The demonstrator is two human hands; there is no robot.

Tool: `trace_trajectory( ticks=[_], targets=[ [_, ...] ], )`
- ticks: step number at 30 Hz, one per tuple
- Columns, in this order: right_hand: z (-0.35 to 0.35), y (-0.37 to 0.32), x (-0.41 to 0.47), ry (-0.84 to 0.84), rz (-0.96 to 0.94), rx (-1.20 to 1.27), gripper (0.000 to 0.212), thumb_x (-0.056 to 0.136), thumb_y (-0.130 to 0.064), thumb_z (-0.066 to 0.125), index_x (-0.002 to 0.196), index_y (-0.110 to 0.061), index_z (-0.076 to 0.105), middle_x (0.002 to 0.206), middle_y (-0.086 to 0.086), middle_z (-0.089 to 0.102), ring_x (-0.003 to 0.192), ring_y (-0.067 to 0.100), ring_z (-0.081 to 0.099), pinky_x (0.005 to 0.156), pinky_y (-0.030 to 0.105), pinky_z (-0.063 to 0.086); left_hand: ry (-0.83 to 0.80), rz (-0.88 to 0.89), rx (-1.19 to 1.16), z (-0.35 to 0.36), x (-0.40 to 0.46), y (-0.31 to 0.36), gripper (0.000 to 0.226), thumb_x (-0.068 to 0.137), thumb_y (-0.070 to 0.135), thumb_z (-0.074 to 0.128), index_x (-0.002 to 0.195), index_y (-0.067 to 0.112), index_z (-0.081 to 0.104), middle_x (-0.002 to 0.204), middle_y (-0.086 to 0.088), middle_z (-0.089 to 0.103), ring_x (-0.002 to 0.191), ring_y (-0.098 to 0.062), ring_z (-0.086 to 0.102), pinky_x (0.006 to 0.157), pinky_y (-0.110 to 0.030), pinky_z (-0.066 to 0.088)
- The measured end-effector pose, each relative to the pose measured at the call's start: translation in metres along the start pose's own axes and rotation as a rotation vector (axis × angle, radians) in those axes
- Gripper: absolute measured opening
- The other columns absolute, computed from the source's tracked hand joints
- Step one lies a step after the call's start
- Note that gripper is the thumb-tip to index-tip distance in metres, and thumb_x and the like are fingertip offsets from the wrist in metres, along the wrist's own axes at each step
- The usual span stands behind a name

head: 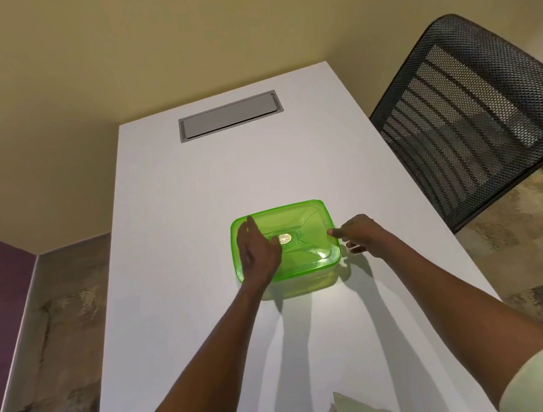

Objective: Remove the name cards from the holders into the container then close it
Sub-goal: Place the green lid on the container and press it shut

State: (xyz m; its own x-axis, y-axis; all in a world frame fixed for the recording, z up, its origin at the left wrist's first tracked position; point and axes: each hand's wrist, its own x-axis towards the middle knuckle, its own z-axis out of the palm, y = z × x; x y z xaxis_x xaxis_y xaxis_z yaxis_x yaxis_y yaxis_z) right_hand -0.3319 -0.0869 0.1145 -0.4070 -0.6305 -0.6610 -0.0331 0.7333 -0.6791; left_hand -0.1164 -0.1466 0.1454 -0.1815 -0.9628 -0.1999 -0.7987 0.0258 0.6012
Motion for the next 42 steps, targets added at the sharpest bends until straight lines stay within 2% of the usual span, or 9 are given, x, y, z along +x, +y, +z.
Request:
trace_trajectory(
  ticks=[6,12,18,21,23,26,29,35,42],
  targets=[
    [0.003,-0.022,0.020,0.159,-0.151,-0.019,0.048,0.085,-0.029,0.071,0.096,0.017,0.064,0.077,0.017,0.058,0.071,0.027,0.056,0.079,0.045,0.054,-0.180,0.252,0.221,0.030,0.020,0.020,0.099,0.085,0.055,0.061,0.156,0.020,0.002,0.165,-0.010,-0.001,0.152,-0.031,-0.005,0.121,-0.055,0.009],
    [0.013,-0.047,0.036,0.199,-0.211,-0.105,0.043,0.086,-0.032,0.067,0.083,0.012,0.066,0.069,0.018,0.054,0.062,0.026,0.050,0.067,0.030,0.041,-0.336,0.273,0.398,0.054,0.031,0.013,0.107,0.080,0.071,0.054,0.156,0.025,-0.006,0.163,-0.008,-0.018,0.149,-0.038,-0.014,0.114,-0.068,0.004],
    [0.018,-0.060,0.053,0.167,-0.234,-0.193,0.047,0.086,-0.030,0.067,0.084,0.016,0.064,0.087,0.033,0.065,0.082,0.045,0.061,0.064,0.033,0.044,-0.368,0.287,0.453,0.071,0.033,0.000,0.128,0.062,0.090,0.048,0.153,0.027,-0.016,0.156,-0.008,-0.036,0.143,-0.038,-0.033,0.108,-0.070,-0.013],
    [0.018,-0.062,0.062,0.153,-0.217,-0.207,0.043,0.083,-0.024,0.072,0.098,0.016,0.065,0.106,0.031,0.067,0.103,0.043,0.062,0.084,0.043,0.053,-0.361,0.295,0.448,0.076,0.036,-0.005,0.129,0.059,0.093,0.043,0.152,0.028,-0.018,0.155,-0.007,-0.039,0.141,-0.036,-0.036,0.107,-0.069,-0.017],
    [0.016,-0.063,0.066,0.133,-0.155,-0.223,0.039,0.080,-0.023,0.076,0.093,0.013,0.067,0.092,0.025,0.071,0.089,0.038,0.067,0.083,0.043,0.054,-0.373,0.289,0.439,0.079,0.038,-0.007,0.130,0.057,0.094,0.041,0.152,0.029,-0.019,0.154,-0.006,-0.041,0.139,-0.034,-0.040,0.106,-0.069,-0.018],
    [0.013,-0.066,0.070,0.102,-0.091,-0.200,0.036,0.079,-0.019,0.078,0.064,-0.003,0.050,0.060,0.012,0.052,0.055,0.024,0.053,0.064,0.038,0.050,-0.377,0.286,0.432,0.081,0.039,-0.008,0.130,0.055,0.095,0.039,0.151,0.030,-0.020,0.152,-0.005,-0.043,0.136,-0.032,-0.043,0.106,-0.068,-0.020],
    [0.013,-0.068,0.073,0.087,-0.072,-0.220,0.042,0.081,-0.016,0.076,0.057,-0.009,0.042,0.052,0.008,0.044,0.050,0.022,0.047,0.062,0.033,0.045,-0.370,0.289,0.430,0.082,0.039,-0.010,0.129,0.056,0.095,0.039,0.151,0.030,-0.020,0.153,-0.006,-0.042,0.137,-0.033,-0.042,0.106,-0.068,-0.020],
    [0.017,-0.069,0.075,0.094,-0.068,-0.250,0.024,0.082,-0.017,0.074,0.080,-0.002,0.057,0.073,0.016,0.059,0.070,0.027,0.060,0.081,0.043,0.059,-0.359,0.290,0.435,0.081,0.038,-0.009,0.128,0.059,0.093,0.043,0.152,0.030,-0.018,0.154,-0.006,-0.041,0.138,-0.034,-0.040,0.107,-0.067,-0.018],
    [0.019,-0.069,0.067,0.118,-0.131,-0.286,0.027,0.083,-0.016,0.070,0.092,0.009,0.065,0.088,0.021,0.067,0.082,0.028,0.061,0.085,0.039,0.053,-0.328,0.310,0.424,0.079,0.035,-0.006,0.128,0.060,0.092,0.045,0.153,0.027,-0.015,0.156,-0.009,-0.037,0.138,-0.033,-0.039,0.108,-0.066,-0.017]
  ],
)
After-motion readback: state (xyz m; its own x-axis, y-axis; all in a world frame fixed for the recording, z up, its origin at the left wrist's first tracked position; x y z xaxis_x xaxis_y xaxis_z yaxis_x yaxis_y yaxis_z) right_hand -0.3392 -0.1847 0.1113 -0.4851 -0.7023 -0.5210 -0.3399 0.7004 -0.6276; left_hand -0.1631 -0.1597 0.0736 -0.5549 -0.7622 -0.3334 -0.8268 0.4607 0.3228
